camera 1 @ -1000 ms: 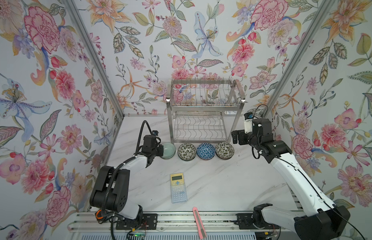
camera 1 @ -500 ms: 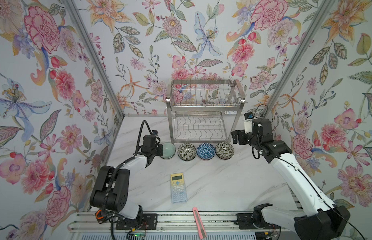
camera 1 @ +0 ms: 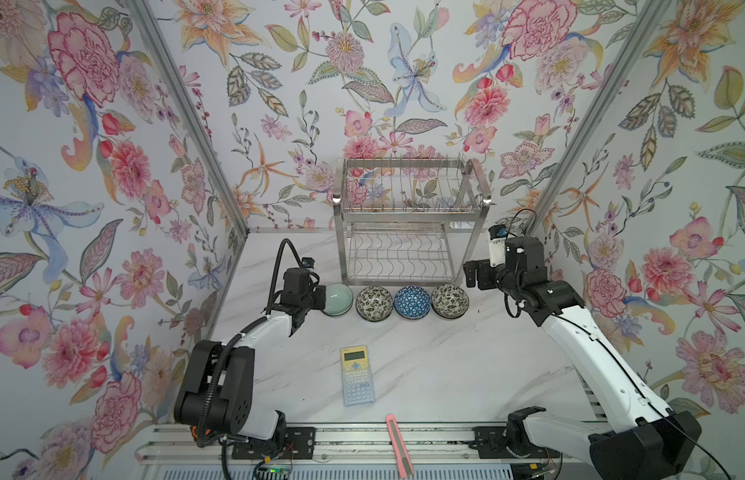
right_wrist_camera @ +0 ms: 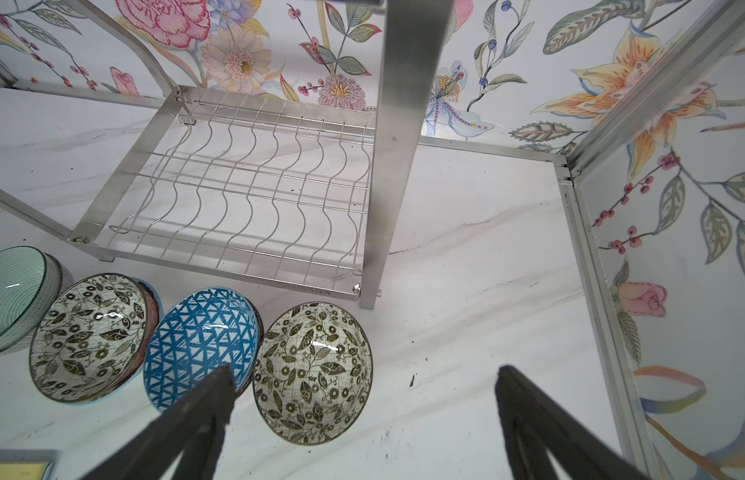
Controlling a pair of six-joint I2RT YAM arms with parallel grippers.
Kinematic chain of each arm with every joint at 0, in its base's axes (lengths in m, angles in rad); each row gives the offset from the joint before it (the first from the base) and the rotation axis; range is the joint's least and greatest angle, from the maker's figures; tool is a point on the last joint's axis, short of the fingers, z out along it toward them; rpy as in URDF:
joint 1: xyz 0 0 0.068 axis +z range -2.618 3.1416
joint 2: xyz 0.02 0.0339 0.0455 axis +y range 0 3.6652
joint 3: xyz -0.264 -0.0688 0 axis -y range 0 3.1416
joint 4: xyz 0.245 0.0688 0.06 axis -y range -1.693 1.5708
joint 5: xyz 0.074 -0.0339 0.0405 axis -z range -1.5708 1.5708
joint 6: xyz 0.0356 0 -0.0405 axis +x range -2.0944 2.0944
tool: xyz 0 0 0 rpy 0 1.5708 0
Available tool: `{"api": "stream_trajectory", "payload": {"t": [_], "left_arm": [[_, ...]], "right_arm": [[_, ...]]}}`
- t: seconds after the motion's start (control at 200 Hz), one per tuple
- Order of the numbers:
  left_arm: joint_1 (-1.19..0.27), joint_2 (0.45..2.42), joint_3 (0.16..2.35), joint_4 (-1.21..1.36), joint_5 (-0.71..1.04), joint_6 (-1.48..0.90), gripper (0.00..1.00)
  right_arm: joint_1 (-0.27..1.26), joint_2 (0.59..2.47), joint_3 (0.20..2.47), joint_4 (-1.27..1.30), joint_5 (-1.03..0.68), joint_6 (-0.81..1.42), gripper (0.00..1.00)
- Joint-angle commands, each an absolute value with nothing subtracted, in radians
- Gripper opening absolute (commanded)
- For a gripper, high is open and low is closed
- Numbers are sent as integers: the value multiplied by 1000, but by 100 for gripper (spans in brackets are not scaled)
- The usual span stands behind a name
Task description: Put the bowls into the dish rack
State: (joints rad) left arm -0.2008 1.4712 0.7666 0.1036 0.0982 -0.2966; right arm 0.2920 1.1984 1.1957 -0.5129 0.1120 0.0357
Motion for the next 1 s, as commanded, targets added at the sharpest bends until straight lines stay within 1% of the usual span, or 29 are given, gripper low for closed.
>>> {"api": "stream_trajectory", "payload": {"t": [0.0,0.4,0.45,0.475,0.54,0.591,0.716,0.996], "left_arm": [[-195,1434,774,77,98,-290,0],[-195,1404,781,59,97,-285,0],[-196,1409,779,58,94,-284,22],[-197,1412,778,58,94,-284,29],[-196,1427,775,57,91,-285,39],[-196,1441,770,60,91,-285,43],[-198,1474,760,75,94,-290,43],[-196,1525,752,110,112,-297,32]], "right_arm": [[291,1177,1180,-515,107,55,99],[290,1175,1178,-515,103,55,99],[291,1174,1178,-515,103,54,99],[291,1174,1178,-515,104,55,99],[291,1172,1178,-515,103,56,99],[291,1171,1176,-515,103,57,99],[293,1169,1174,-515,104,56,99],[293,1167,1174,-515,108,55,99]]}}
